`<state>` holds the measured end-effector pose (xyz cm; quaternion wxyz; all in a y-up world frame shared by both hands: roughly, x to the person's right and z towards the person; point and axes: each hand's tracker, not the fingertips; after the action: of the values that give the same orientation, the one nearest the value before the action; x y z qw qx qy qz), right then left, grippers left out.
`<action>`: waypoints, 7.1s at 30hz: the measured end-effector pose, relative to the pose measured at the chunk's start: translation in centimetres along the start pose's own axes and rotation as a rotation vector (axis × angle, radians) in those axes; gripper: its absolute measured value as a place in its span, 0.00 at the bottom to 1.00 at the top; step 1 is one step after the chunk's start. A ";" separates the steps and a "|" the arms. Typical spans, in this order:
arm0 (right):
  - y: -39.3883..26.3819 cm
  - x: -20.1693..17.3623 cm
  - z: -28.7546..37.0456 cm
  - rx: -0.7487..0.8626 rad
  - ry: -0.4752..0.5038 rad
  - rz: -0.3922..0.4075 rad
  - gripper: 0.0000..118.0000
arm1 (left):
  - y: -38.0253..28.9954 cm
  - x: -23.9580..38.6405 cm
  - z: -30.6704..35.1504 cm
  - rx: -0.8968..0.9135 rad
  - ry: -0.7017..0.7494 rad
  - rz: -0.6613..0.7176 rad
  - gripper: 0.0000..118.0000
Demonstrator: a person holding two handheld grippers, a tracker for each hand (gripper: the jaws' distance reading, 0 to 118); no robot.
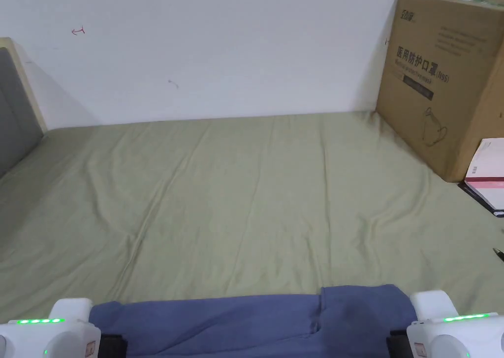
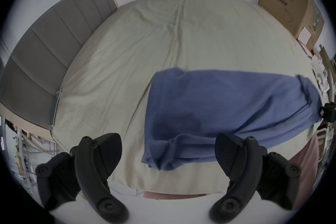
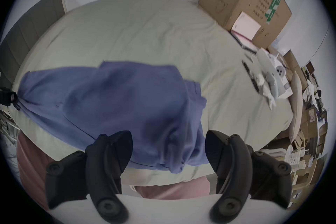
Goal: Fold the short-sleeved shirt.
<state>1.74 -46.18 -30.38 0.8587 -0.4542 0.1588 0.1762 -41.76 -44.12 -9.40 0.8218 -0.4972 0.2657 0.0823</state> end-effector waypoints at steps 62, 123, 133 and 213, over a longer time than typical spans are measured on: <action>-0.4 -1.1 0.8 0.089 0.150 -0.330 0.00 | 1.6 26.1 -0.8 0.040 -0.612 -0.358 0.92; 0.8 -5.7 1.9 0.064 0.168 -0.220 0.00 | 0.3 8.3 -9.5 -0.161 -0.927 0.470 0.11; 1.9 -6.6 1.8 0.063 0.178 -0.208 0.00 | 0.5 5.0 -10.1 -0.194 -0.937 0.436 0.11; -2.3 -0.5 0.7 -0.010 0.176 -0.345 0.00 | 2.8 27.3 -0.3 -0.139 -0.871 -0.213 0.00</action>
<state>2.38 -46.85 -28.11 0.8568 -0.4926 0.1518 -0.0133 -19.91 -46.49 -25.82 0.8255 -0.4948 -0.1639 0.2165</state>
